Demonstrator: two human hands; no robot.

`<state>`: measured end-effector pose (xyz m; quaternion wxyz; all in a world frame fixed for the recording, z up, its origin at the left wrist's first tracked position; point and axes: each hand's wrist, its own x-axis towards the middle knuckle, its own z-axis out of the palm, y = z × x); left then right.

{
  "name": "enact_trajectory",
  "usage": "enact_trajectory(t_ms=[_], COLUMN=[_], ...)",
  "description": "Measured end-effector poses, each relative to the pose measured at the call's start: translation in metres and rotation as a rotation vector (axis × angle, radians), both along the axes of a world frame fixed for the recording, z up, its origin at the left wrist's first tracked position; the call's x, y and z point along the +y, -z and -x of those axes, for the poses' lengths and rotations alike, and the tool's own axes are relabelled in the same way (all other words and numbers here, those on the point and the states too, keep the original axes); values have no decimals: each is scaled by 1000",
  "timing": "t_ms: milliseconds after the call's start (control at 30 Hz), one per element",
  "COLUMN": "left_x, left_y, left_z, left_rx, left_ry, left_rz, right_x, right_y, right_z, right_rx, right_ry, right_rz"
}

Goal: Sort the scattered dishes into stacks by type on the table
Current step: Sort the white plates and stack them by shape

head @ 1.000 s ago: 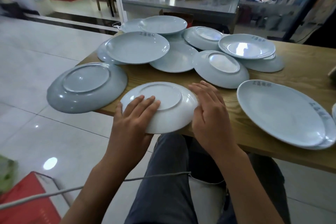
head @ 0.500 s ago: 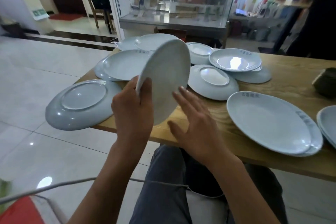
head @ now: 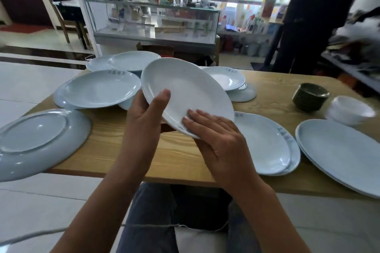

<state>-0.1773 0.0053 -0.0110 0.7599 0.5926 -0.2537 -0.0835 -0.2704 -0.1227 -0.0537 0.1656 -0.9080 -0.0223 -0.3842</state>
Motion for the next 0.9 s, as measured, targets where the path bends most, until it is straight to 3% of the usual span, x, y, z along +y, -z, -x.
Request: enact_trajectory(t_ms=[100, 267, 300, 400, 667, 900], left_x=[-25, -62, -67, -79, -97, -93], left_y=[8, 41, 43, 46, 48, 53], left_z=[3, 13, 18, 26, 34, 34], left_rx=[-107, -698, -717, -628, -1007, -1021], left_ry=[151, 87, 85, 81, 130, 188], left_rz=[-141, -716, -785, -860, -981, -962], right_x=[-23, -64, -70, -86, -103, -108], right_y=[-4, 9, 11, 16, 24, 28], right_z=[15, 44, 51, 67, 89, 97], right_rx=[4, 70, 98, 184, 311, 429], right_ry=[98, 228, 251, 308, 411, 432], right_rz=[13, 76, 71, 57, 18, -76])
